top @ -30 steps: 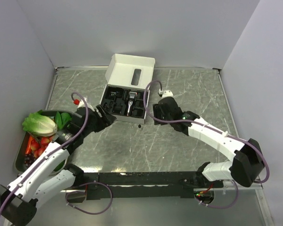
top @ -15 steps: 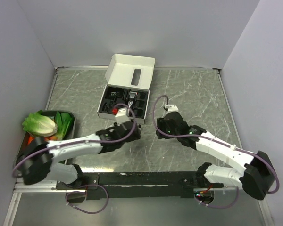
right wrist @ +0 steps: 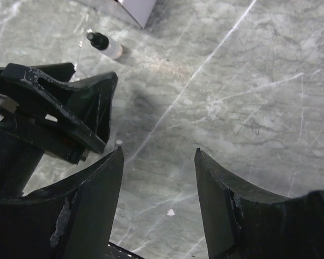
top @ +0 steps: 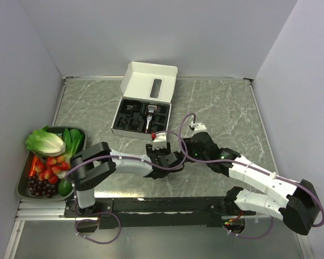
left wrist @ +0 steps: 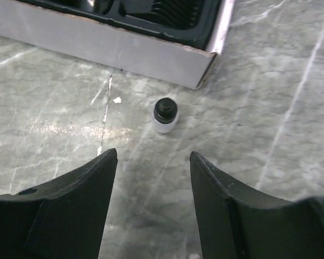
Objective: Sort the hair-cutting tools
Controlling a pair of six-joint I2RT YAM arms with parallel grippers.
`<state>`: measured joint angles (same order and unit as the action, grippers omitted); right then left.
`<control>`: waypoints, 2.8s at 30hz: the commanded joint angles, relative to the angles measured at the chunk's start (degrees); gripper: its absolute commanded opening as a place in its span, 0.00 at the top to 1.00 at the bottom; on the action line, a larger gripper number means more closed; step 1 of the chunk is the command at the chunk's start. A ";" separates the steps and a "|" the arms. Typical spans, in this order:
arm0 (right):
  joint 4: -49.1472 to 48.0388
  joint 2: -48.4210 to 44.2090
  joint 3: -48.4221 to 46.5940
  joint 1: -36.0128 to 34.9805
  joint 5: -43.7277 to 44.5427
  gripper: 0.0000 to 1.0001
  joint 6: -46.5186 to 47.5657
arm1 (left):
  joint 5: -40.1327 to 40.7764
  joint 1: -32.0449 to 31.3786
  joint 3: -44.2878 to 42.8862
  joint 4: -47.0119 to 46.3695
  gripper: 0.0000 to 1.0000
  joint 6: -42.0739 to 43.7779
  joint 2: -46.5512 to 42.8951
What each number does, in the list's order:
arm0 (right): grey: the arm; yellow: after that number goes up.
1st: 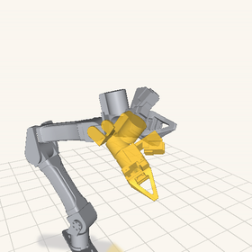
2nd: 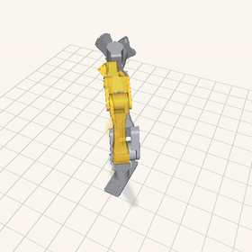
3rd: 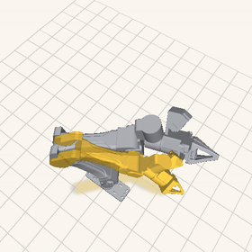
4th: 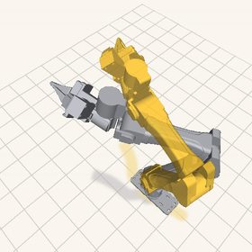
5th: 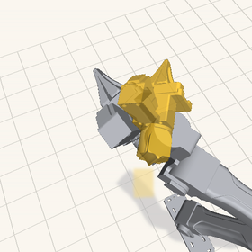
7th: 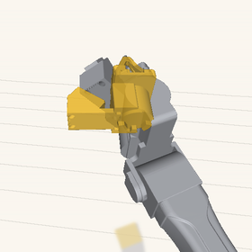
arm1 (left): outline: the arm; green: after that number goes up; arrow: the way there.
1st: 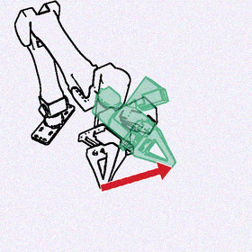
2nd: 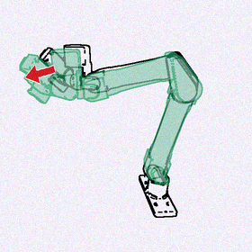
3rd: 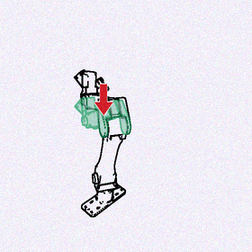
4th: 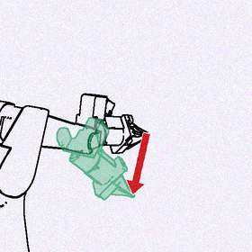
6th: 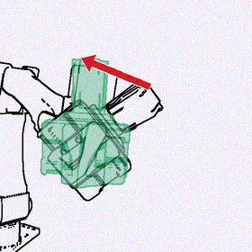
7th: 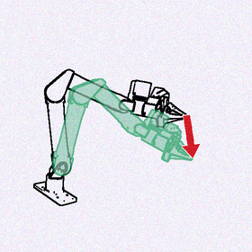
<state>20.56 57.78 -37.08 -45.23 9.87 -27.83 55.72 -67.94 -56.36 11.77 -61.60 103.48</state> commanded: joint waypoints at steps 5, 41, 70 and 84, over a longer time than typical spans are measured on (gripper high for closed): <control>0.45 -4.69 1.22 -0.73 0.41 0.37 -0.38 | 8.17 -1.40 3.88 -7.53 0.38 -5.37 3.57; 5.20 -11.99 3.59 -0.65 2.00 0.37 -0.82 | 6.94 -0.44 5.03 -28.73 0.40 9.66 14.11; 2.74 -12.69 7.20 -0.73 -0.37 0.55 -1.52 | 6.77 -1.05 10.65 -19.07 0.98 5.09 1.30; 3.26 -13.30 7.55 -0.82 -0.99 0.55 -1.43 | -5.36 -2.37 9.16 -5.44 0.99 9.30 -17.42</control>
<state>25.28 45.98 -29.56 -45.52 8.86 -28.73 53.52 -70.11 -46.33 3.01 -54.43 92.25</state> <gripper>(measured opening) 0.450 0.121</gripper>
